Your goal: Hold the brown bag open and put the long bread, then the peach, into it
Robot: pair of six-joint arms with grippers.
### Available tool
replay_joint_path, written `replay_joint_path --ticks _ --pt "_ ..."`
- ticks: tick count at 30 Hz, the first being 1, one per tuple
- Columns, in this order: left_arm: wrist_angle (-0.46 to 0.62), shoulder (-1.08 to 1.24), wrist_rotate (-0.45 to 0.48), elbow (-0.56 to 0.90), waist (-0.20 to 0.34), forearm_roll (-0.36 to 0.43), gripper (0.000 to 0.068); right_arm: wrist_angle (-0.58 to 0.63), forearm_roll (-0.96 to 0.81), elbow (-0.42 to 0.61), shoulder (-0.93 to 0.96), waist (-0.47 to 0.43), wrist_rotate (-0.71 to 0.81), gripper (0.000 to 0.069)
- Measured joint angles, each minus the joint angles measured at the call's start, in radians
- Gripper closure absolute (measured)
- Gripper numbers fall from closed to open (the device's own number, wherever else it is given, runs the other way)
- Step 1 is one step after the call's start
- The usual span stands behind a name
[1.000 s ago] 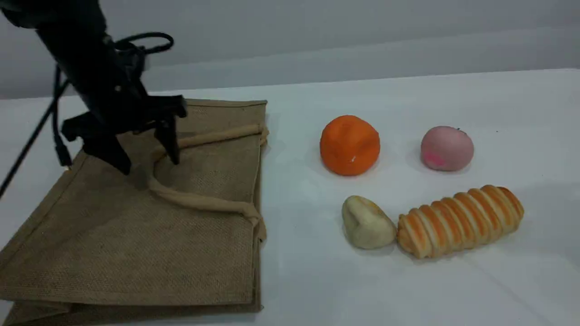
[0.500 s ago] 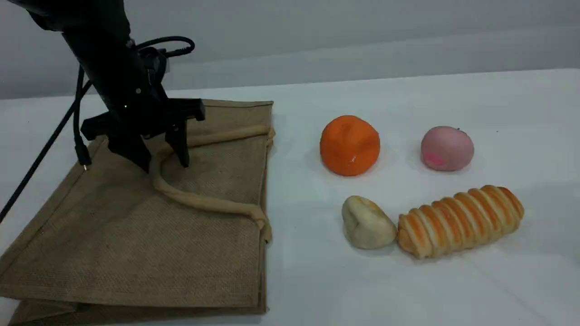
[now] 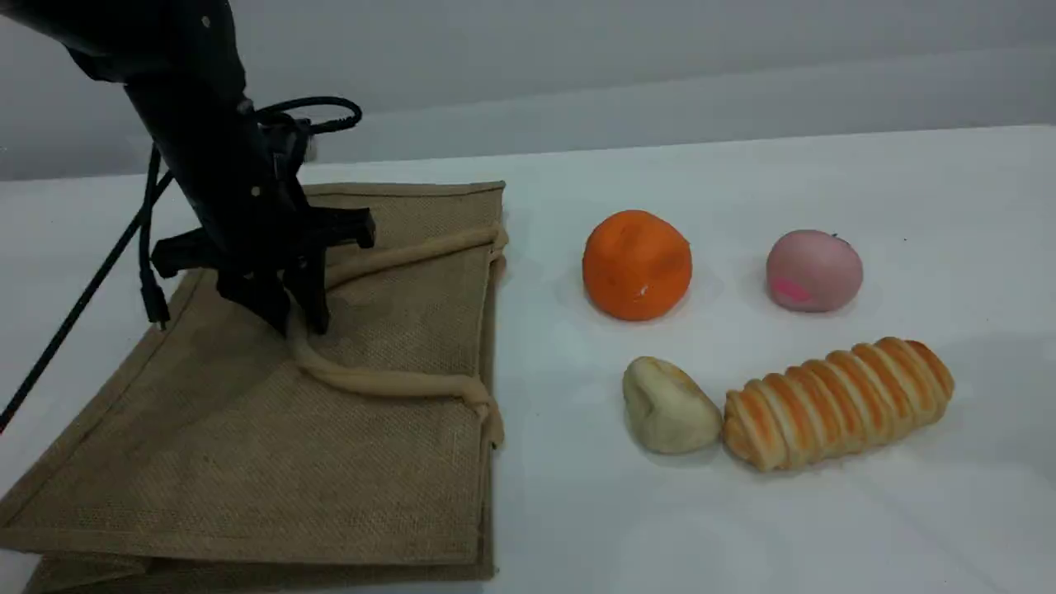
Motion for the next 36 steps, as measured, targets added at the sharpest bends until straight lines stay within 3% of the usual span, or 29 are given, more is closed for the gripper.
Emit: replay_joint_path --ticks 6,26,36 --pt "0.076 -0.006 0.083 -0.024 0.0 -0.003 0.058 0.0 -0.002 0.0 0.0 0.0 0.0 0.0174" --pt "0.497 -0.217 0.354 -0.366 0.0 0.001 0.058 -0.036 0.035 0.001 0.0 0.0 0.0 0.0174" --pt "0.501 -0.301 0.469 -0.472 0.0 -0.004 0.0582 0.059 0.051 0.002 0.054 0.0 -0.007 0.0175"
